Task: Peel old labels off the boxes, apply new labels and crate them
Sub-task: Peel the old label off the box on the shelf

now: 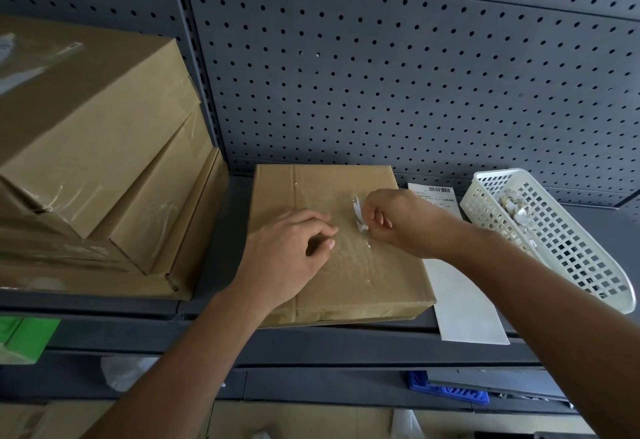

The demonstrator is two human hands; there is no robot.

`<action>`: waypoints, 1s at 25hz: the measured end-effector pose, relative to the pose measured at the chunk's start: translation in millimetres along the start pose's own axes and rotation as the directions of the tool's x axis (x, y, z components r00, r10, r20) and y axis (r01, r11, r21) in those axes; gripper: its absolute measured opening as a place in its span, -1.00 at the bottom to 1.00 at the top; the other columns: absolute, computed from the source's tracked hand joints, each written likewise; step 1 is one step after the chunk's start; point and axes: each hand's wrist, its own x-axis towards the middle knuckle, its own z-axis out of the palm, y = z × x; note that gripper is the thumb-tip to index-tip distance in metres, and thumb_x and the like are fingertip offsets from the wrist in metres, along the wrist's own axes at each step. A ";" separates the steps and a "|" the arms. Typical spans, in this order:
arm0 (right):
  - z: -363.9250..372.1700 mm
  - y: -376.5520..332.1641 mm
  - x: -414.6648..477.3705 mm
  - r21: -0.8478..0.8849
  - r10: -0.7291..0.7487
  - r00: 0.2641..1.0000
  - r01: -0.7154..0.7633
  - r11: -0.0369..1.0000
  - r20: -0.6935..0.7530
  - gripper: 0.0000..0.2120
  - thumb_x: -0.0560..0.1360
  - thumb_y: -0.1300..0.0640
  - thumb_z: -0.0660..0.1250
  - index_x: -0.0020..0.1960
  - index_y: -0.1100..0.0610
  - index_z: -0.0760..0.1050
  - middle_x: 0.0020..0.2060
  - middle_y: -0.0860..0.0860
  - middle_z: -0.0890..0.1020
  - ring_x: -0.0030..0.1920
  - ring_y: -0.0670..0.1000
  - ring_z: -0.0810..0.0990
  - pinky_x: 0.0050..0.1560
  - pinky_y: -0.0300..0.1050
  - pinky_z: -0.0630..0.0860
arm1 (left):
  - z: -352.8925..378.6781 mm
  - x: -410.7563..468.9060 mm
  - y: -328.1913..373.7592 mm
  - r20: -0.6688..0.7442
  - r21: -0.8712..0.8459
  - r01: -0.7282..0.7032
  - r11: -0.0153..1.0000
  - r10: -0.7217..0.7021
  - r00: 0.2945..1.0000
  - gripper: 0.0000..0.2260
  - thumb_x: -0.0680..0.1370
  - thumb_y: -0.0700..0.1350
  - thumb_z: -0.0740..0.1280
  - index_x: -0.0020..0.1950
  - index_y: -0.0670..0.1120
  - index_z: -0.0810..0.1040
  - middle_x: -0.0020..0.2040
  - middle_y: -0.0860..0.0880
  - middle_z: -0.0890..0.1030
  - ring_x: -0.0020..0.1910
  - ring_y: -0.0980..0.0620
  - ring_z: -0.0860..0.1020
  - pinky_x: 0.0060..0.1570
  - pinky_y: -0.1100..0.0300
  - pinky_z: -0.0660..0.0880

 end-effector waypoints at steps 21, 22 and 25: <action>-1.0 10.2 7.0 0.029 -0.038 0.994 0.041 0.999 -0.099 -0.98 0.46 0.19 0.46 -0.11 0.12 0.64 -0.21 -0.08 0.58 -0.28 -0.13 0.55 -0.20 -0.49 0.38 | 1.1 -0.4 -1.4 0.007 -0.006 0.001 1.000 -0.001 1.000 -0.79 0.59 0.12 0.31 0.18 0.18 0.64 0.25 0.34 0.54 0.22 0.28 0.49 0.13 0.25 0.50; 1.0 10.9 8.7 0.017 -0.055 0.993 0.057 0.998 -0.101 -0.99 0.47 0.20 0.45 -0.13 0.13 0.64 -0.22 -0.06 0.58 -0.30 -0.15 0.53 -0.20 -0.47 0.38 | 1.0 -0.2 -1.2 0.005 -0.009 0.001 1.000 -0.001 1.000 -0.79 0.59 0.12 0.31 0.17 0.18 0.64 0.25 0.34 0.55 0.22 0.28 0.49 0.11 0.24 0.51; 4.6 11.1 13.8 0.017 -0.043 0.995 0.045 0.999 -0.086 -0.91 0.46 0.24 0.41 -0.19 0.09 0.60 -0.24 -0.14 0.52 -0.32 -0.24 0.49 -0.21 -0.44 0.37 | 0.9 0.2 -0.5 0.007 -0.014 0.006 1.000 -0.006 1.000 -0.80 0.59 0.11 0.31 0.17 0.18 0.65 0.24 0.34 0.55 0.22 0.30 0.48 0.07 0.28 0.49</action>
